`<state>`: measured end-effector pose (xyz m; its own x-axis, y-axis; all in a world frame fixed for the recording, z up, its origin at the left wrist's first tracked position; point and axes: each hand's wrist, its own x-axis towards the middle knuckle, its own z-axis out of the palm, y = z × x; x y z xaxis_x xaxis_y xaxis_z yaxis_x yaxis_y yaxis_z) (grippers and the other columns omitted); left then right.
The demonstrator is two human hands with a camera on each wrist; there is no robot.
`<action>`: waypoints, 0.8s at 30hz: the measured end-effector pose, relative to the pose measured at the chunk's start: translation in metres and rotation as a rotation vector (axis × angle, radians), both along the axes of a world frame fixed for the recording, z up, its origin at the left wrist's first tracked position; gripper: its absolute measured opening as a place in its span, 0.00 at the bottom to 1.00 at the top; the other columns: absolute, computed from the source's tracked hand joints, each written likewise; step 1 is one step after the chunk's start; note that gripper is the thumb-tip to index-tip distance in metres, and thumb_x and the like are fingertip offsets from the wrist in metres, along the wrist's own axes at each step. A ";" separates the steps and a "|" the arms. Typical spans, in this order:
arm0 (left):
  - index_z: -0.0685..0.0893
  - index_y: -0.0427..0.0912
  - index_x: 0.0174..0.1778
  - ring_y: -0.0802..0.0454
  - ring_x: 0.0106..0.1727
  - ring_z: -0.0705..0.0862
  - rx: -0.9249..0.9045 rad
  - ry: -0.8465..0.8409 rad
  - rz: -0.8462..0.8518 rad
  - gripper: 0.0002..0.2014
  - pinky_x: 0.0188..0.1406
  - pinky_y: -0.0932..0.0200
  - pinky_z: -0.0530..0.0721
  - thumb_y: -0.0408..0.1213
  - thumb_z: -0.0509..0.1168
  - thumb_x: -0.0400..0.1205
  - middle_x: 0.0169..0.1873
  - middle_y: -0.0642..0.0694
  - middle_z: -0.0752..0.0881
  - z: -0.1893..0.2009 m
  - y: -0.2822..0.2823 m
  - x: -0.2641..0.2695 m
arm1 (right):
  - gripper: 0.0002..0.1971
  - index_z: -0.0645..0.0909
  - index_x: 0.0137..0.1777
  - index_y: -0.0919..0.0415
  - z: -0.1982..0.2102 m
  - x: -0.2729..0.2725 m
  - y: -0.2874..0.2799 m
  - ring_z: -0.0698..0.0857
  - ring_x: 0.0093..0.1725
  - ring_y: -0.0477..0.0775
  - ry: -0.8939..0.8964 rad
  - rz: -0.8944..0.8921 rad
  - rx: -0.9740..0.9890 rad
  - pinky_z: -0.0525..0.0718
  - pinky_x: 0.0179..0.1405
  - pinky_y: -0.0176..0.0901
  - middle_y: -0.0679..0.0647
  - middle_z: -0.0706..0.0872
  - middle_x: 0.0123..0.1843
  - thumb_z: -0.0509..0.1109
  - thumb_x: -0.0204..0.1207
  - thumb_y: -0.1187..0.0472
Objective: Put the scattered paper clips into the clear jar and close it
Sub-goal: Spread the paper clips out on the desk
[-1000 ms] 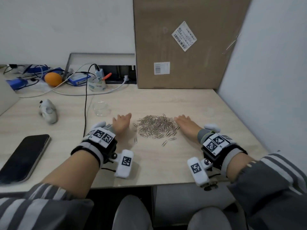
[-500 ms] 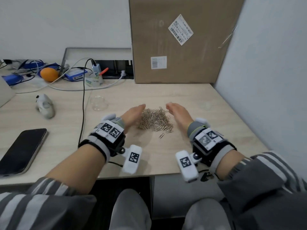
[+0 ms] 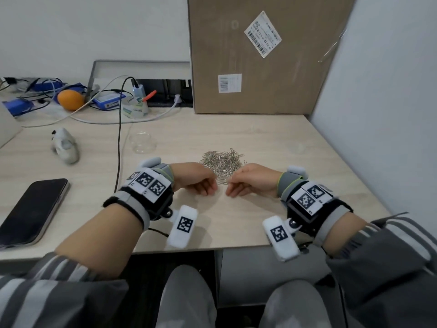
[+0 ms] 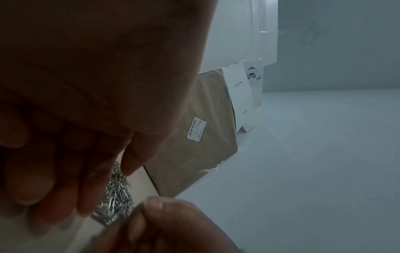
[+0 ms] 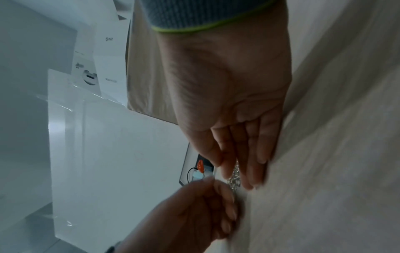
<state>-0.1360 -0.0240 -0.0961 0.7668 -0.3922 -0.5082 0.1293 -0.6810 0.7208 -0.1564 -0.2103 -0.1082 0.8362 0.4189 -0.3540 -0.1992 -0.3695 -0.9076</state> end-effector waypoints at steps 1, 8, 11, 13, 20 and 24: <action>0.84 0.42 0.35 0.55 0.27 0.79 -0.019 -0.001 0.003 0.16 0.30 0.64 0.71 0.38 0.55 0.84 0.35 0.45 0.85 0.000 -0.003 0.002 | 0.15 0.82 0.34 0.62 -0.001 0.004 0.004 0.87 0.30 0.41 -0.020 -0.030 -0.003 0.81 0.31 0.28 0.49 0.90 0.31 0.61 0.81 0.63; 0.83 0.42 0.35 0.53 0.30 0.79 -0.176 -0.189 0.152 0.12 0.23 0.67 0.72 0.36 0.59 0.82 0.32 0.47 0.85 0.004 -0.011 0.009 | 0.13 0.81 0.34 0.59 0.002 0.016 0.009 0.85 0.31 0.47 -0.185 -0.300 0.042 0.77 0.24 0.32 0.56 0.87 0.36 0.63 0.79 0.60; 0.80 0.42 0.32 0.53 0.29 0.78 -0.244 -0.463 0.434 0.12 0.23 0.69 0.75 0.38 0.64 0.82 0.29 0.49 0.82 0.008 0.007 0.021 | 0.11 0.81 0.34 0.57 0.005 0.021 0.003 0.80 0.23 0.44 -0.289 -0.543 0.141 0.68 0.19 0.34 0.53 0.86 0.33 0.64 0.78 0.59; 0.78 0.43 0.34 0.49 0.34 0.79 -0.175 -0.674 0.659 0.09 0.36 0.60 0.78 0.40 0.67 0.79 0.30 0.49 0.80 0.011 0.025 0.034 | 0.12 0.80 0.34 0.58 0.009 0.026 0.000 0.78 0.22 0.45 -0.359 -0.657 0.137 0.68 0.17 0.31 0.53 0.83 0.30 0.63 0.78 0.60; 0.69 0.39 0.70 0.37 0.71 0.70 0.318 -0.670 0.962 0.32 0.68 0.44 0.70 0.43 0.74 0.72 0.70 0.37 0.68 0.010 0.084 0.067 | 0.12 0.81 0.35 0.60 0.010 0.044 0.004 0.76 0.23 0.48 -0.395 -0.690 0.069 0.70 0.16 0.27 0.53 0.80 0.28 0.62 0.79 0.60; 0.61 0.36 0.77 0.36 0.76 0.66 0.381 -0.547 0.921 0.42 0.73 0.42 0.66 0.44 0.75 0.71 0.75 0.35 0.66 0.005 0.095 0.086 | 0.12 0.81 0.34 0.57 0.009 0.057 0.006 0.76 0.24 0.47 -0.359 -0.669 0.087 0.70 0.23 0.33 0.52 0.81 0.30 0.62 0.78 0.59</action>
<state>-0.0504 0.0711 -0.0914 0.8391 0.5437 0.0180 0.4254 -0.6765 0.6011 -0.0994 -0.2044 -0.0988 0.9791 -0.2035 -0.0012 -0.0424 -0.1979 -0.9793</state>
